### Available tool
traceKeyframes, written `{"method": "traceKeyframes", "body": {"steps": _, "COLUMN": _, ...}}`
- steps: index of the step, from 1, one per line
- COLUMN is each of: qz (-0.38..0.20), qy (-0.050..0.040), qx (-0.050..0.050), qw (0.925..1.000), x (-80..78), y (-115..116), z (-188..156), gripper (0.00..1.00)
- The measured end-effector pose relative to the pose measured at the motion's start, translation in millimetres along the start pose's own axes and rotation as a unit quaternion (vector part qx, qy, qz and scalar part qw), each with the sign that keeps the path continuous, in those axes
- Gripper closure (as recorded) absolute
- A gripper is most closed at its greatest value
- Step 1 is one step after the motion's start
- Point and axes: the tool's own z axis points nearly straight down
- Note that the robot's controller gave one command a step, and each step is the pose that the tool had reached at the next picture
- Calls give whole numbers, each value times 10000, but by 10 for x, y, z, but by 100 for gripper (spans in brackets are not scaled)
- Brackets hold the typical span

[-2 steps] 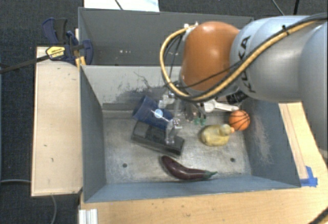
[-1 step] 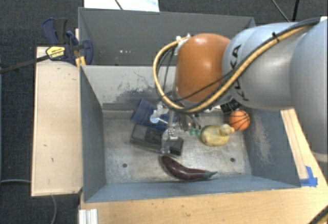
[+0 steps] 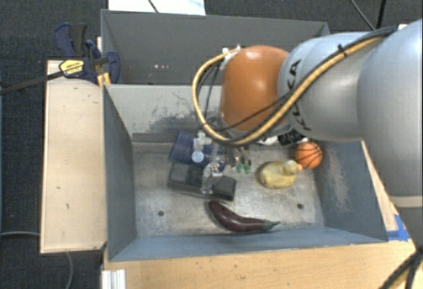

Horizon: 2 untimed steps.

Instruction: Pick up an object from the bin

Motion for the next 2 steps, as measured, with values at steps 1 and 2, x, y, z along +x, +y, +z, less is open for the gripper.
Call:
{"method": "traceKeyframes", "body": {"steps": 1, "qz": 132, "qy": -169, "qx": -52, "qw": 9998, "x": 20, "y": -12, "z": 137, "gripper": 0}}
{"method": "traceKeyframes", "body": {"steps": 2, "qz": 144, "qy": -44, "qx": -7, "qw": 9999, "x": 92, "y": -45, "z": 253, "gripper": 100}}
